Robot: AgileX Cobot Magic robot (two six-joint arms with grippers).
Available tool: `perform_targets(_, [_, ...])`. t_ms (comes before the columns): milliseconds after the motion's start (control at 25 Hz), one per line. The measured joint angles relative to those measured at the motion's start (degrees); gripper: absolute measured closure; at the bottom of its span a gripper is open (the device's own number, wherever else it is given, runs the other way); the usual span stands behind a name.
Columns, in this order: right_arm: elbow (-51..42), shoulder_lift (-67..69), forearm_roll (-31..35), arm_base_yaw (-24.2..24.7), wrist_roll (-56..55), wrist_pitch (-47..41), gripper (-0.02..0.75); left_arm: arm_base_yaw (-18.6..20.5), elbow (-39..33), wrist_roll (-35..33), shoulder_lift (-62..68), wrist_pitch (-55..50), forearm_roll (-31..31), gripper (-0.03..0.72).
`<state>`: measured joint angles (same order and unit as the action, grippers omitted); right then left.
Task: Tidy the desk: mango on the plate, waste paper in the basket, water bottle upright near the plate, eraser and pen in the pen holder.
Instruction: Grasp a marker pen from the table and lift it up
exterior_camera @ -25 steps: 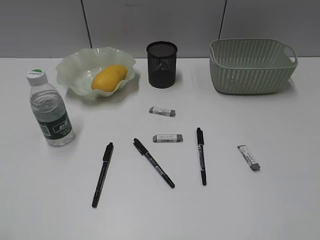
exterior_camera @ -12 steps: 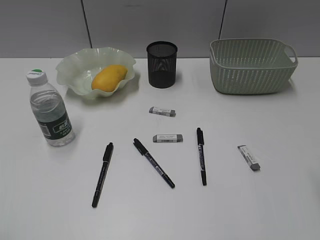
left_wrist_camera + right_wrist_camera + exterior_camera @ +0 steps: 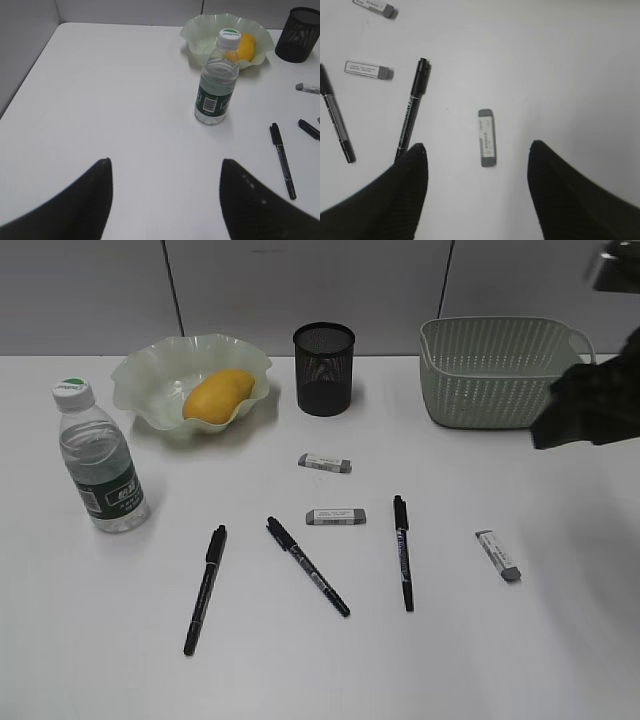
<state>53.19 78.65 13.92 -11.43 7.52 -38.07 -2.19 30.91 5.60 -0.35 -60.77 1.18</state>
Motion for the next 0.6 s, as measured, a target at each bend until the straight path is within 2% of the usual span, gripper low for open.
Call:
perform_targets(320, [6.8, 16.4, 1.7, -8.8, -2.8, 4.5, 0.24, 0.0, 0.0, 0.0, 0.0, 0.0, 0.0, 0.189])
perform_targets(600, [8.7, 23.7, 3.7, -10.8, -3.6, 7.8, 0.24, 0.0, 0.0, 0.0, 0.0, 0.1, 0.0, 0.189])
